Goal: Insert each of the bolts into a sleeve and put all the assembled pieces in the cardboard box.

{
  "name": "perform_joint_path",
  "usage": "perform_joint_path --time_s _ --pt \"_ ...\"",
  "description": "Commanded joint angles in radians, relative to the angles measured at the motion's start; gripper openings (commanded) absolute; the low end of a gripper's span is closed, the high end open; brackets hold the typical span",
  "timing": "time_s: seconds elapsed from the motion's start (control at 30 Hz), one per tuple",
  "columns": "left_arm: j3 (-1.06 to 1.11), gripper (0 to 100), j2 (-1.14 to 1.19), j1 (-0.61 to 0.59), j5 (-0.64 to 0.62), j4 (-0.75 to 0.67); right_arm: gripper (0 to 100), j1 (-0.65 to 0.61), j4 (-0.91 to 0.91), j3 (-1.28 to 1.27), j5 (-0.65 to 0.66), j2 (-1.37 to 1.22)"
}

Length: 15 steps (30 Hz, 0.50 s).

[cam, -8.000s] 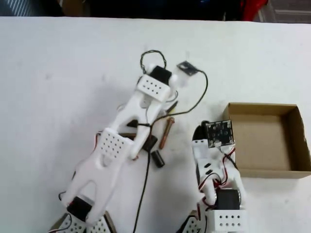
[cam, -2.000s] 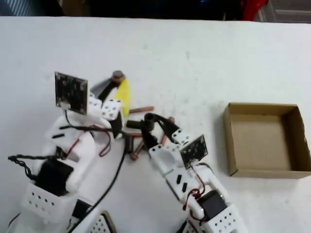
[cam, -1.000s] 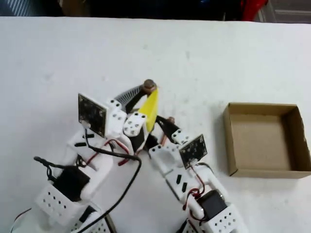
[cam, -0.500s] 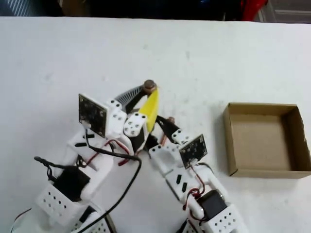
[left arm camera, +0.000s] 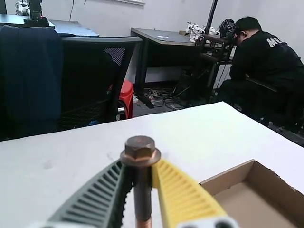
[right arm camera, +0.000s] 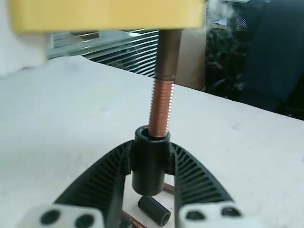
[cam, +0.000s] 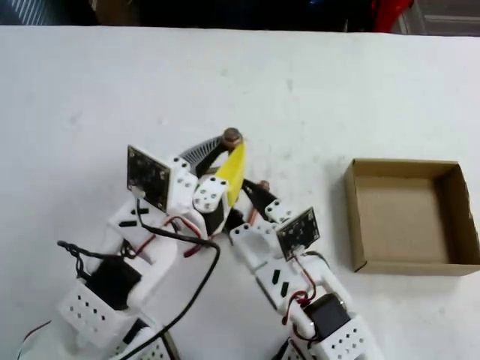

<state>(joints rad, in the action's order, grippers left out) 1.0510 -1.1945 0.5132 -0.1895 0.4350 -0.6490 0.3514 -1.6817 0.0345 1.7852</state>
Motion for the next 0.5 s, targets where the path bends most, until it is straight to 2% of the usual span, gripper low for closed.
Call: perform_joint_path --time_s 0.0,0.47 --pt "-0.002 2 -0.027 0.002 0.071 -0.035 1.8 -0.004 -0.005 -0.008 0.0 0.015" --pt "0.068 2 -0.027 0.005 0.091 -0.04 1.8 -0.004 -0.005 -0.008 0.0 0.015"
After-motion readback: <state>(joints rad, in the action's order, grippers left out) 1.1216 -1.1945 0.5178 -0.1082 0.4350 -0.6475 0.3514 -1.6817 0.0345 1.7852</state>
